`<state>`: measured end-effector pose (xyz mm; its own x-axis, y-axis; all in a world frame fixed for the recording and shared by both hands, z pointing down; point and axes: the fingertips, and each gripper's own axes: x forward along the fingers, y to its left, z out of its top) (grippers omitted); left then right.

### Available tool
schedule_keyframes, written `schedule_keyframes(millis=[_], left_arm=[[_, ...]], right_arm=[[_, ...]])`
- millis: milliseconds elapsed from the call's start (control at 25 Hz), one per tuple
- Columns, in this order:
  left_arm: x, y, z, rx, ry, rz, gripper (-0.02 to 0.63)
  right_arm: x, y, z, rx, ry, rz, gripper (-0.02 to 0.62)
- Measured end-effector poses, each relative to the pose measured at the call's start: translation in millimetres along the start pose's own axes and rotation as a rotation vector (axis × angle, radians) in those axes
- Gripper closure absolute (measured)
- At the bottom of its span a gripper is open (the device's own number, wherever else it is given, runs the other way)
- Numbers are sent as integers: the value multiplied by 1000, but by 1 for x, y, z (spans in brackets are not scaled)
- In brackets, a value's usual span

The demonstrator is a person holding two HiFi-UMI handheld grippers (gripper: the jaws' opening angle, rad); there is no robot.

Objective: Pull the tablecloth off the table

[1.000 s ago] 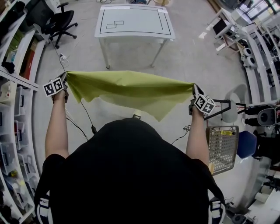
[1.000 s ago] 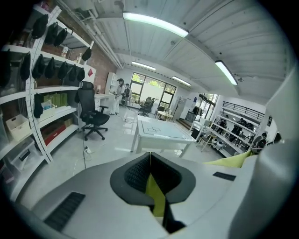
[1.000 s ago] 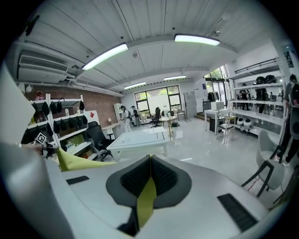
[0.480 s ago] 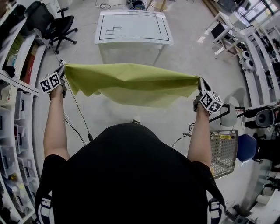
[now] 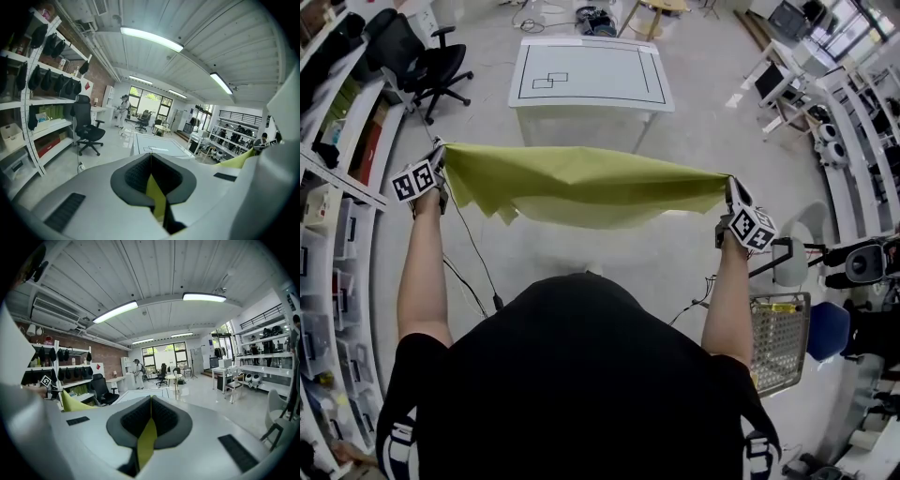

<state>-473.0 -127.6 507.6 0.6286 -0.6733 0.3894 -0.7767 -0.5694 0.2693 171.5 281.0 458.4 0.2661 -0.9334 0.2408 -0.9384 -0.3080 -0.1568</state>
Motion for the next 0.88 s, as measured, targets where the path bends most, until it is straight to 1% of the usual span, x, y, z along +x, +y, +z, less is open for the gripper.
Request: schedule_keyframes(millis=[280, 880], left_arm=[[-4, -1, 0, 3, -1, 0, 586], [-10, 0, -7, 13, 12, -5, 586]], right_arm=[[2, 3, 3, 4, -7, 6, 574], [-2, 7, -8, 20, 2, 7, 574]])
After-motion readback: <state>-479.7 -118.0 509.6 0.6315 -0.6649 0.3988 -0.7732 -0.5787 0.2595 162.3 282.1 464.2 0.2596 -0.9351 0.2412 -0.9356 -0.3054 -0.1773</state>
